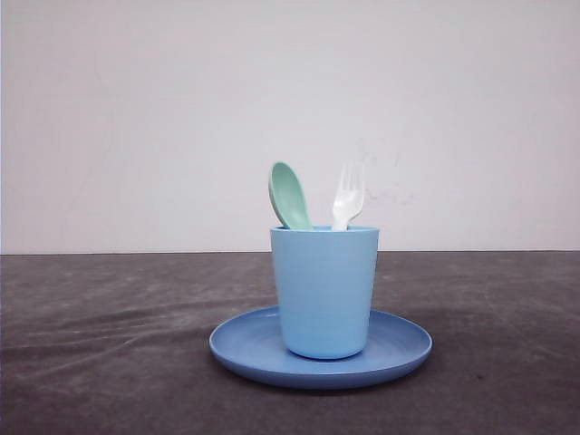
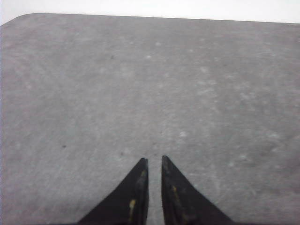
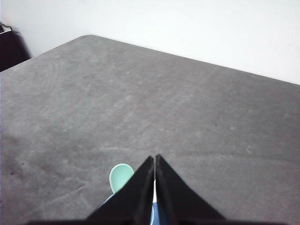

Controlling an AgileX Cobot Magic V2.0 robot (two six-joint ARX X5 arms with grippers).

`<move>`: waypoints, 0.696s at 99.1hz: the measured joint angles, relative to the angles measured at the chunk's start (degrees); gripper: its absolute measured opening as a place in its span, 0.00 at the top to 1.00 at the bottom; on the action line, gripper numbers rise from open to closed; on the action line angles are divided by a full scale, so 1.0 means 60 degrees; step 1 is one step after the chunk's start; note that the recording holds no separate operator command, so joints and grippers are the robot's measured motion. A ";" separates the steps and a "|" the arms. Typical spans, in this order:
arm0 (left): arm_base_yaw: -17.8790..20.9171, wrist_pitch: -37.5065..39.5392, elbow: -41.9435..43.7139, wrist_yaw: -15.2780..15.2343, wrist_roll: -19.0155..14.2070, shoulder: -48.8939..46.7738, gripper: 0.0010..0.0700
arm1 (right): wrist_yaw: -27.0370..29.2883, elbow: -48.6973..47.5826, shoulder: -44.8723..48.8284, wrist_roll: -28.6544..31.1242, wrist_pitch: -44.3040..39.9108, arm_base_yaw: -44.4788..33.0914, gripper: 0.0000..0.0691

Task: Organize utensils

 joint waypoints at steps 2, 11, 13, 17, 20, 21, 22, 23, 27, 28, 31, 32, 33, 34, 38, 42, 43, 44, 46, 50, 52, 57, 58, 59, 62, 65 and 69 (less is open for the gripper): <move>0.0040 0.0007 -0.0069 0.0000 0.0004 -0.0073 0.98 | 0.0000 0.0000 0.0000 0.0000 0.0000 0.0000 0.99; 0.0168 0.0040 -0.0317 0.0004 0.0007 -0.0368 0.98 | 0.0000 0.0000 0.0000 0.0000 0.0000 0.0000 0.99; 0.0182 0.0095 -0.0324 0.0018 0.0015 -0.0426 0.98 | 0.0004 0.0000 0.0000 0.0000 0.0000 0.0000 0.99; 0.0204 0.0153 -0.0353 0.0015 0.0015 -0.0532 0.98 | 0.0000 0.0000 0.0000 0.0000 0.0000 0.0000 0.99; 0.0208 0.0186 -0.0368 0.0011 0.0015 -0.0630 0.98 | 0.0004 0.0000 0.0000 0.0000 0.0000 0.0000 0.99; 0.0208 0.0204 -0.0375 0.0011 0.0018 -0.0670 0.98 | 0.0000 0.0000 0.0000 0.0000 0.0000 0.0000 0.99; 0.0208 0.0219 -0.0379 0.0015 0.0015 -0.0703 0.98 | 0.0000 0.0000 0.0000 0.0000 0.0000 0.0000 0.99; 0.0208 0.0229 -0.0382 0.0015 0.0015 -0.0740 0.98 | 0.0000 0.0000 0.0000 0.0000 0.0000 0.0000 0.99; 0.0208 0.0255 -0.0393 0.0015 0.0018 -0.0845 0.98 | 0.0000 0.0000 0.0000 0.0000 0.0000 0.0000 0.99; 0.0208 0.0259 -0.0393 0.0015 0.0022 -0.0863 0.98 | 0.0000 0.0000 0.0000 0.0000 0.0000 0.0000 0.99; 0.0208 0.0259 -0.0397 0.0015 0.0029 -0.0907 0.98 | 0.0000 0.0000 0.0000 0.0000 0.0000 0.0000 0.99; 0.0208 0.0259 -0.0397 0.0015 0.0036 -0.0911 0.98 | 0.0000 0.0000 0.0000 0.0000 0.0000 0.0000 0.99; 0.0208 0.0262 -0.0397 0.0015 0.0047 -0.0914 0.98 | 0.0000 0.0000 0.0000 0.0000 0.0000 0.0000 0.99; 0.0208 0.0262 -0.0397 0.0011 0.0055 -0.0914 0.98 | 0.0004 0.0000 0.0000 0.0000 0.0000 0.0000 0.99; 0.0208 0.0259 -0.0397 0.0011 0.0062 -0.0914 0.98 | 0.0000 0.0000 0.0000 0.0000 0.0000 0.0000 0.99; 0.0208 0.0262 -0.0397 0.0015 0.0076 -0.0914 0.98 | 0.0000 0.0000 0.0000 0.0000 0.0000 0.0000 0.99; 0.0208 0.0259 -0.0397 0.0015 0.0076 -0.0914 0.98 | 0.0000 0.0000 0.0000 0.0000 0.0000 0.0000 0.99; 0.0208 0.0262 -0.0397 0.0015 0.0076 -0.0914 0.98 | 0.0000 0.0000 0.0000 0.0000 0.0000 0.0000 0.99; 0.0208 0.0262 -0.0397 0.0015 0.0080 -0.0914 0.98 | 0.0000 0.0000 0.0000 0.0000 0.0000 0.0000 0.99; 0.0208 0.0262 -0.0397 0.0015 0.0080 -0.0914 0.98 | 0.0000 0.0000 0.0000 0.0000 0.0000 0.0000 0.99; 0.0208 0.0262 -0.0397 0.0015 0.0084 -0.0914 0.98 | 0.0000 0.0000 0.0000 0.0000 0.0000 0.0000 0.99; 0.0204 0.0262 -0.0397 0.0015 0.0084 -0.0914 0.98 | 0.0000 0.0000 0.0000 0.0000 0.0000 0.0000 0.99; 0.0208 0.0262 -0.0397 0.0015 0.0084 -0.0914 0.98 | 0.0000 0.0000 0.0000 0.0000 0.0000 0.0000 0.99; 0.0208 0.0262 -0.0397 0.0015 0.0084 -0.0914 0.98 | 0.0004 0.0000 0.0000 0.0000 0.0000 0.0000 0.99; 0.0208 0.0262 -0.0397 0.0015 0.0084 -0.0914 0.98 | 0.0000 0.0000 0.0000 0.0000 0.0000 0.0000 0.99; 0.0208 0.0262 -0.0397 0.0015 0.0084 -0.0914 0.98 | 0.0000 0.0000 0.0000 0.0000 0.0000 0.0000 0.99; 0.0208 0.0262 -0.0397 0.0015 0.0084 -0.0914 0.98 | 0.0000 0.0000 0.0000 0.0000 0.0000 0.0000 0.99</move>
